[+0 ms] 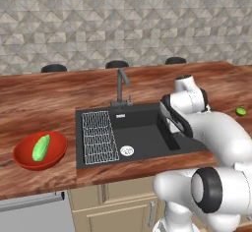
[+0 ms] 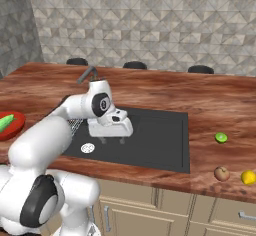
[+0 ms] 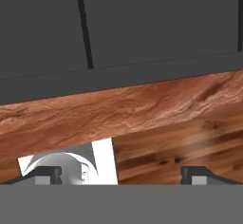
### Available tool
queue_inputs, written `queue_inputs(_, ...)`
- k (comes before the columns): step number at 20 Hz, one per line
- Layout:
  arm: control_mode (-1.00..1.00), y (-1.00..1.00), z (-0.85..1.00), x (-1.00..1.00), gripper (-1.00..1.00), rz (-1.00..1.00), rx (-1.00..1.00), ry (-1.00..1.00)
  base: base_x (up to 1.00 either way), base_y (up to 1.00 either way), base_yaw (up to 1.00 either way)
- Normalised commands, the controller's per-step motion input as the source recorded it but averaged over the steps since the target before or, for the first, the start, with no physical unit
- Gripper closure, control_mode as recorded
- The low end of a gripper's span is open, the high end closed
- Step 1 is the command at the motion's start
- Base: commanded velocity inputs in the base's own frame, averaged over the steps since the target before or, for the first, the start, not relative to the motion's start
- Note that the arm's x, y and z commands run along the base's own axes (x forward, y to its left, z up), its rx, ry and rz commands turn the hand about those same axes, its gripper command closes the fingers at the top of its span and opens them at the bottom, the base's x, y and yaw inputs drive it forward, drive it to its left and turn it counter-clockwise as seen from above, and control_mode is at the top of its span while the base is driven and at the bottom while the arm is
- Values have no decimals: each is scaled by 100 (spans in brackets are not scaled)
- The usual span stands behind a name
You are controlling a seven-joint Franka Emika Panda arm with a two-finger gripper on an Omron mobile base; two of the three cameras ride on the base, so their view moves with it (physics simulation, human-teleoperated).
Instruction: There is a mixed pile of frozen fruits and vegetables on the counter. Locate all the frozen vegetables and place the items in a bowl on the counter. Take all the frozen fruits and defrost them in a running sink.
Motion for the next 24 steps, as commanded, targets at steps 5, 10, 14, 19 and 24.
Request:
queue_inputs(5,-100,-97,10,2,-100,-15,0,1,0,0,0)
queue_inputs(10,-100,-94,12,5,-100,-14,0,0,0,0,0)
queue_inputs(14,-100,-96,6,9,-100,-9,0,-6,0,0,0)
queue_inputs(19,-100,-95,5,14,-100,-7,1,-9,0,0,0)
queue_inputs(24,-100,-94,10,23,-100,-5,0,-6,0,0,0)
